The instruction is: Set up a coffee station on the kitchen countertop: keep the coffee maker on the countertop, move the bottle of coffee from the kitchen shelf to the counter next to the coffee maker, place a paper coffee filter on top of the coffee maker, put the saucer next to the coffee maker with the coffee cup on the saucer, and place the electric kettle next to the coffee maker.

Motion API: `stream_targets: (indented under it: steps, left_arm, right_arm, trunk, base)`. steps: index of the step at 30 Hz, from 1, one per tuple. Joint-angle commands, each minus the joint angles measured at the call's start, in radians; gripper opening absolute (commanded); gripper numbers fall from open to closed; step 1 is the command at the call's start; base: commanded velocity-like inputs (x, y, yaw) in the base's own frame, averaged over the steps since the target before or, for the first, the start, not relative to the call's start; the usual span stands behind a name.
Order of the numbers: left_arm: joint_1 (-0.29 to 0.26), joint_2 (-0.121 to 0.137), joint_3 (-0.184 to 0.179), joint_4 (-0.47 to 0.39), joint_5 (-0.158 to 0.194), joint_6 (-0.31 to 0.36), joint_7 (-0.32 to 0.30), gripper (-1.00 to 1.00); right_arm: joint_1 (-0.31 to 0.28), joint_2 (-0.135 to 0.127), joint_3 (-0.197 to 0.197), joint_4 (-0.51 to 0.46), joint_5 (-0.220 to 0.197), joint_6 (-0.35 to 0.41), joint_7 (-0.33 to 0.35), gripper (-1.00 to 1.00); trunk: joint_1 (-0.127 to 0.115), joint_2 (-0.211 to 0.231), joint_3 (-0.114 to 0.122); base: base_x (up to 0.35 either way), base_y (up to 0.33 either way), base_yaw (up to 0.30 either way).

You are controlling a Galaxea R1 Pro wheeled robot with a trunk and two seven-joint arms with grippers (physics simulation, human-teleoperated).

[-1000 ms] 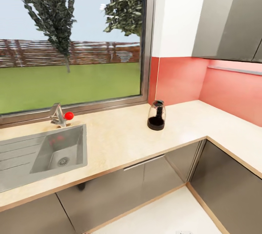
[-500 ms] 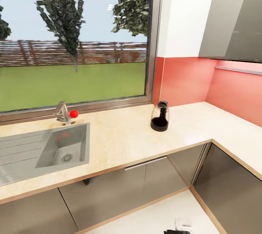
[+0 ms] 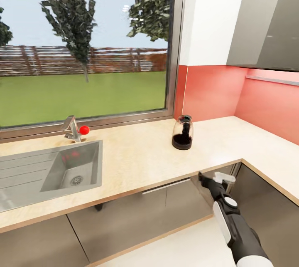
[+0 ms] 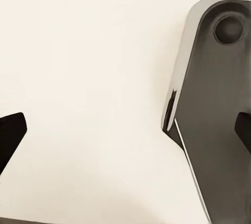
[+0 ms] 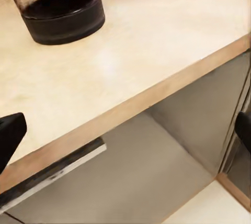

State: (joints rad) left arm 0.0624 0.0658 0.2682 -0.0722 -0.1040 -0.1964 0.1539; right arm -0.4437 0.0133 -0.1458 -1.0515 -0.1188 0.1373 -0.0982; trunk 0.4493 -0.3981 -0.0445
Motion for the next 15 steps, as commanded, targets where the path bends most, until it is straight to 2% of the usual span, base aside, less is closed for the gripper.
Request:
stream_targets:
  steps: [1, 7, 12, 15]
  left_arm:
    - [0.0, -0.001, 0.006, -0.001, -0.012, -0.002, 0.002, 1.0]
    - [-0.001, -0.003, 0.003, -0.001, -0.014, -0.002, 0.002, 1.0]
    - [-0.001, -0.007, 0.004, -0.001, -0.013, 0.002, 0.003, 1.0]
    - [-0.001, -0.011, 0.005, -0.001, -0.014, 0.007, 0.004, 1.0]
  right_arm:
    - [0.0, 0.001, -0.002, -0.034, -0.01, 0.02, -0.003, 1.0]
    - [0.0, -0.001, -0.004, -0.125, -0.01, 0.048, -0.003, 1.0]
    - [0.0, -0.002, -0.003, -0.196, -0.01, 0.058, 0.003, 1.0]
    - [0.0, -0.025, -0.001, -0.245, -0.011, 0.086, 0.047, 1.0]
  trunk:
    - [0.001, -0.002, -0.002]
    - [0.001, -0.002, -0.002]
    - [0.001, -0.002, -0.002]
    - [0.001, -0.002, -0.002]
  base:
    - [0.0, 0.0, 0.0]
    - [0.0, -0.053, 0.0]
    - [0.039, -0.236, 0.0]
    - [0.166, -0.269, 0.0]
